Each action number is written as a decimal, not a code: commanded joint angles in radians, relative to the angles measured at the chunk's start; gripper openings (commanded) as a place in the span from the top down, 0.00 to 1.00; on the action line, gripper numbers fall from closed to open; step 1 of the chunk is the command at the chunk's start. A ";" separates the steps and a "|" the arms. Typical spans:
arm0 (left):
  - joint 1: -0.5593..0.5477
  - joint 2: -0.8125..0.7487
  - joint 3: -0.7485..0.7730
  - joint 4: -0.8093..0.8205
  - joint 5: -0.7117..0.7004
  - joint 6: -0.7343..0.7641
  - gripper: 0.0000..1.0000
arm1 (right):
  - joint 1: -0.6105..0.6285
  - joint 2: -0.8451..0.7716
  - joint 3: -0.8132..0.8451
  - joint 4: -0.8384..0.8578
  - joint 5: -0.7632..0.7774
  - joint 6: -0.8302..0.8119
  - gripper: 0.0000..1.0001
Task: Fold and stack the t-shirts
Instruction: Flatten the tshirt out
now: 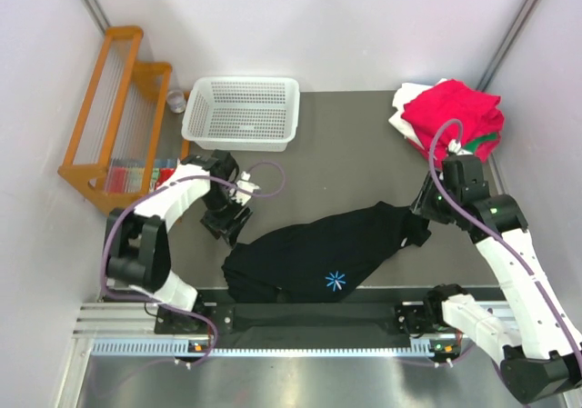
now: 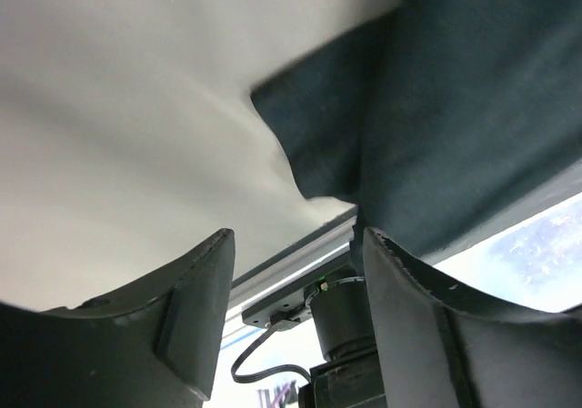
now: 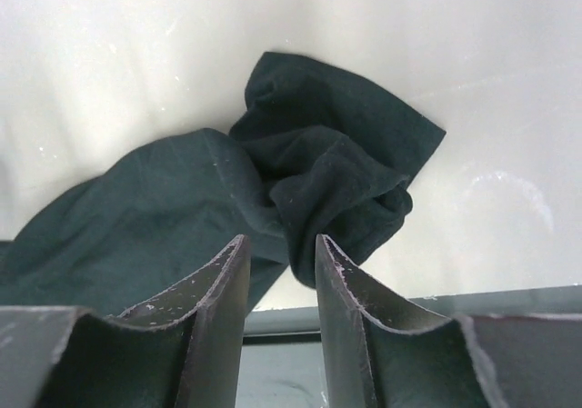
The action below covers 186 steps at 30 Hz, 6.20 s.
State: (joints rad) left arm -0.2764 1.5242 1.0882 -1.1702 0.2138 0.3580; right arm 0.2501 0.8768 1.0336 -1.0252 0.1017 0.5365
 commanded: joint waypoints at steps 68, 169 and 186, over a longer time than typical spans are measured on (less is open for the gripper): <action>0.259 0.245 0.507 -0.036 0.041 -0.067 1.00 | -0.011 -0.026 -0.006 0.099 -0.036 -0.017 0.63; -0.049 0.225 0.136 0.201 -0.126 -0.123 0.24 | 0.187 0.113 0.349 0.367 0.464 -0.106 1.00; 0.034 0.366 0.052 0.210 0.019 -0.116 0.58 | 0.187 0.099 0.301 0.378 0.434 -0.099 1.00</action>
State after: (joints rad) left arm -0.2234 1.8370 1.1667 -0.9558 0.1493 0.2340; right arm 0.4294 1.0012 1.3216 -0.6888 0.5117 0.4454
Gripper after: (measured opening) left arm 0.504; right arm 0.022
